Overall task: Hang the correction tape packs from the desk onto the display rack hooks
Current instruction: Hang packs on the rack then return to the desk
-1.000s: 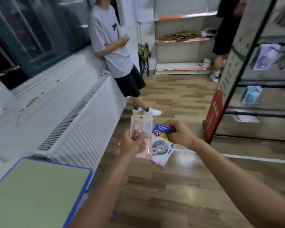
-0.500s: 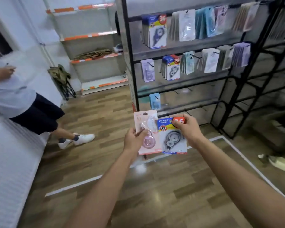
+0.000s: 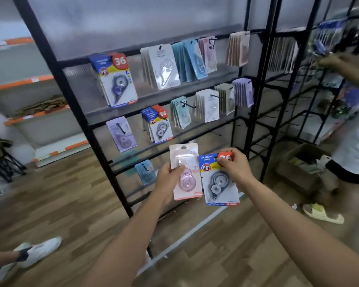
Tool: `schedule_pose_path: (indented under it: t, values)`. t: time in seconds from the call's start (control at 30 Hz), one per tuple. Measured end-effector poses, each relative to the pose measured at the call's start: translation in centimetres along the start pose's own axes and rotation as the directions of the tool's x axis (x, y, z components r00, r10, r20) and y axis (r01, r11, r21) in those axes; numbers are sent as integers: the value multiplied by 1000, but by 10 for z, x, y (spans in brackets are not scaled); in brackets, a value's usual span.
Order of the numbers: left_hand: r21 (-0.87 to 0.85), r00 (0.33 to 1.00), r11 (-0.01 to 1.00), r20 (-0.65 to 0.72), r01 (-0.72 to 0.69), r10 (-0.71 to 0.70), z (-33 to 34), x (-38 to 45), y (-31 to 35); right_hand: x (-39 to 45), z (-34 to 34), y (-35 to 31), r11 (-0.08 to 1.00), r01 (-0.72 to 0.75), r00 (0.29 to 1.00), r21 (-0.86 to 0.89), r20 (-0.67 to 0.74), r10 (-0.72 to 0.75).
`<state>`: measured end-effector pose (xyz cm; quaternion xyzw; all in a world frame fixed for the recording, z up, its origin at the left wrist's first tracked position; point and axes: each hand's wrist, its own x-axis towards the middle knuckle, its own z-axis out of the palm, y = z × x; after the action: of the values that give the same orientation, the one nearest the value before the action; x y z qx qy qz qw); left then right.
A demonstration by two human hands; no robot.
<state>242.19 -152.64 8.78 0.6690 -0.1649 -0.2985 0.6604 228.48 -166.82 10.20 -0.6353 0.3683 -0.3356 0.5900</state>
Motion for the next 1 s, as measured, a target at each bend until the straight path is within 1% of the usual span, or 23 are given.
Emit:
schedule_pose_path:
  t: [0.1, 0.27, 0.4, 0.5, 0.63, 0.73, 0.83, 0.9, 1.0]
  values:
    - [8, 1000, 1000, 15, 4, -4, 32, 45, 12, 47, -14, 3, 1000, -1, 999, -11, -46, 1]
    - [-2, 995, 998, 83, -63, 63, 97, 117, 34, 130, -44, 6, 1000, 17, 997, -13, -76, -18]
    - [8, 991, 993, 66, -119, 118, 166, 174, 54, 210, -82, -3, 994, 93, 991, -50, -96, -98]
    - [56, 979, 977, 34, -204, 203, 216, 211, 75, 269, -115, -22, 986, 145, 984, -76, -95, -152]
    - [160, 945, 931, 20, -327, 328, 276, 256, 109, 346, -157, -51, 979, 198, 974, -56, -105, -203]
    - [214, 905, 885, -16, -412, 425, 310, 285, 128, 392, -176, -62, 968, 232, 960, -95, -141, -243]
    - [269, 870, 840, -20, -470, 493, 338, 315, 149, 434, -185, -61, 975, 209, 968, -77, -123, -217]
    - [304, 843, 801, 11, -515, 538, 356, 336, 166, 459, -189, -59, 979, 201, 972, -38, -119, -205]
    - [344, 790, 727, 77, -594, 608, 382, 365, 189, 493, -196, -56, 979, 203, 967, -30, -153, -206]
